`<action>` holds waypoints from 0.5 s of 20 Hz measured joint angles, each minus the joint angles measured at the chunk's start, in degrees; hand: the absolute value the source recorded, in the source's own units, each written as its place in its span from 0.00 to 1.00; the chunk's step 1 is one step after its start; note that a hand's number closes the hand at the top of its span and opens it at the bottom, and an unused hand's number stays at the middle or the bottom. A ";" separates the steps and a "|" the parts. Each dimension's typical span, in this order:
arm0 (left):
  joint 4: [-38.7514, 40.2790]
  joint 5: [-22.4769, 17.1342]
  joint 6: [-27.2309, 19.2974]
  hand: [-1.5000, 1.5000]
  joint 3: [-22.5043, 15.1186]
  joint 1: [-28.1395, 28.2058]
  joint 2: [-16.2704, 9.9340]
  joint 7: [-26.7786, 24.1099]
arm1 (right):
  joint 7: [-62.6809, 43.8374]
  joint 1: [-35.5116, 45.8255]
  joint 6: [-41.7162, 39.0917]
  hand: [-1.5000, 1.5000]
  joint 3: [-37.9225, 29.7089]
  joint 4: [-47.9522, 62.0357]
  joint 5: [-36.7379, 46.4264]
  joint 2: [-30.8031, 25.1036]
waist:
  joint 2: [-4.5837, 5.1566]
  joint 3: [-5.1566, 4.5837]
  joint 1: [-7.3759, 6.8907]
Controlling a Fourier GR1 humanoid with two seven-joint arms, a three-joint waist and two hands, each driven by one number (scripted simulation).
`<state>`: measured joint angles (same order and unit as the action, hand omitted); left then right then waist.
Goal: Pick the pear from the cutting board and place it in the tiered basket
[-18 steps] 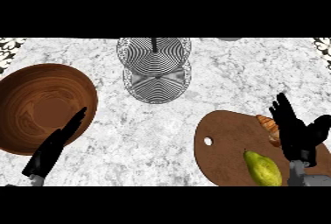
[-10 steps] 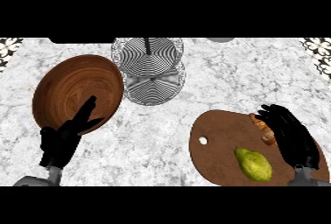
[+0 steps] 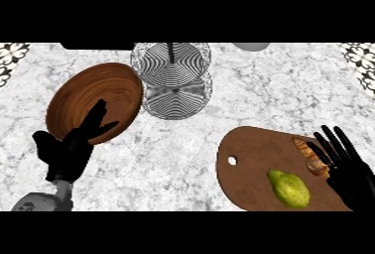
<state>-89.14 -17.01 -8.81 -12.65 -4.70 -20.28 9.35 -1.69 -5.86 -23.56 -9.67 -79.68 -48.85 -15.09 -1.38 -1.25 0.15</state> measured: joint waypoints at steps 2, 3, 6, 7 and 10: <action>-0.09 -0.20 0.04 0.50 0.64 -0.12 0.05 -0.27 | -1.18 -1.07 -4.09 0.00 -0.73 0.58 0.66 -4.55 | 0.18 0.34 0.10; -0.19 -0.62 0.42 0.50 1.18 -0.47 -0.31 0.05 | -2.01 -1.53 -5.85 0.00 -1.25 1.00 1.01 -7.03 | 0.33 0.50 0.13; -0.92 -0.19 -0.11 0.50 1.19 -0.40 0.24 -0.08 | -3.80 -2.48 -9.11 0.00 -2.16 1.71 4.53 -13.84 | 0.53 0.96 0.19; -1.02 -0.25 0.13 0.50 1.44 -0.69 -0.02 0.06 | -4.79 -2.34 -9.55 0.00 -2.53 1.87 5.85 -16.37 | 0.65 1.08 0.18; -1.13 -0.27 0.20 0.50 1.66 -0.81 0.32 -0.07 | -7.61 -1.44 -10.83 0.00 -2.95 1.44 9.69 -22.98 | 0.81 1.34 0.08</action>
<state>-90.27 -17.28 -8.61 -10.98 -5.51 -19.96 9.28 -9.30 -7.29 -34.39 -12.62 -78.24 -39.15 -38.07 -0.56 0.09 0.23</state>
